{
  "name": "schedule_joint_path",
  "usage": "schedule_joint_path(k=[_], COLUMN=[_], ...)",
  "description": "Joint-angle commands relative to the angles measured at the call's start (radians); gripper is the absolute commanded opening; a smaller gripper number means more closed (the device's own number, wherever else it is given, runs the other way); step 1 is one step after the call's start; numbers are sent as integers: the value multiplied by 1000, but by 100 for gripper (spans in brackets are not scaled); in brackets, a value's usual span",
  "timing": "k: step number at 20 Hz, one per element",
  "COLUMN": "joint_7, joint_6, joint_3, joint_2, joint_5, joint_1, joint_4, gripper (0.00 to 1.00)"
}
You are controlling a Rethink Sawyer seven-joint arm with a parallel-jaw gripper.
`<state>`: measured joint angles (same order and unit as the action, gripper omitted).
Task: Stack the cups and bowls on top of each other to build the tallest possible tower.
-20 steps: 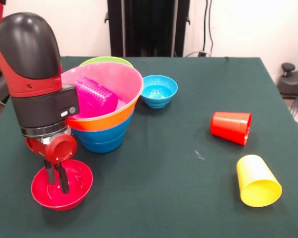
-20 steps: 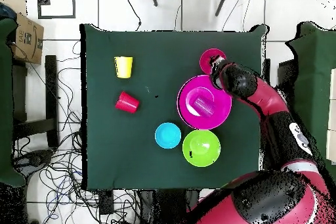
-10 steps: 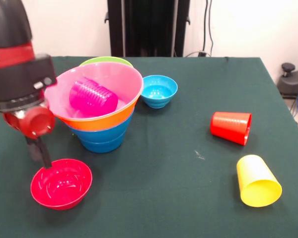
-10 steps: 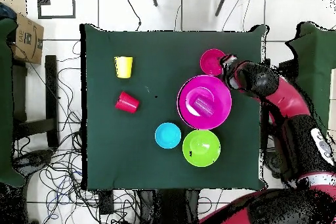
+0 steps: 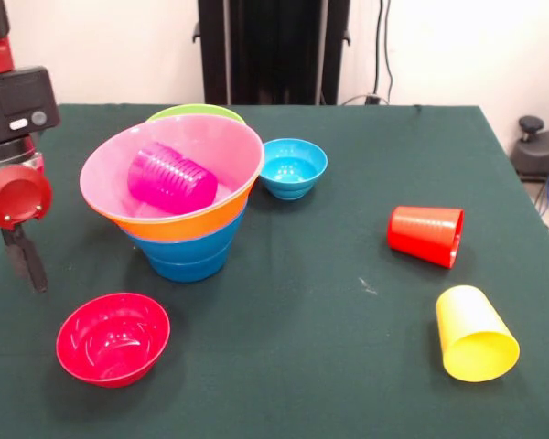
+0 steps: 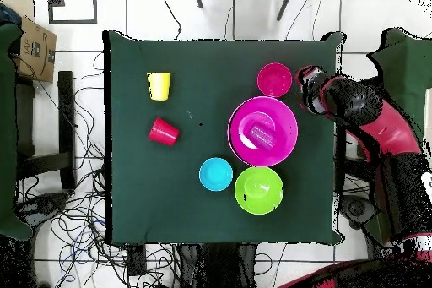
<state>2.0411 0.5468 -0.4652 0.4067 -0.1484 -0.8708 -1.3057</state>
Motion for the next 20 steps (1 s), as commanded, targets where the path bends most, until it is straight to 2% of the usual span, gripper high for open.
schedule_joint_path(k=[1, 6, 14, 20], joint_7=[-109, -125, -116, -125], joint_6=[15, -30, -53, -121], joint_3=[-74, -130, -187, -211], joint_2=[-40, -88, -109, -153], joint_5=[-35, -38, -48, -89], joint_1=[2, -26, -64, -89], joint_4=[-81, -99, -140, -155], gripper=[100, 100, 100, 100])
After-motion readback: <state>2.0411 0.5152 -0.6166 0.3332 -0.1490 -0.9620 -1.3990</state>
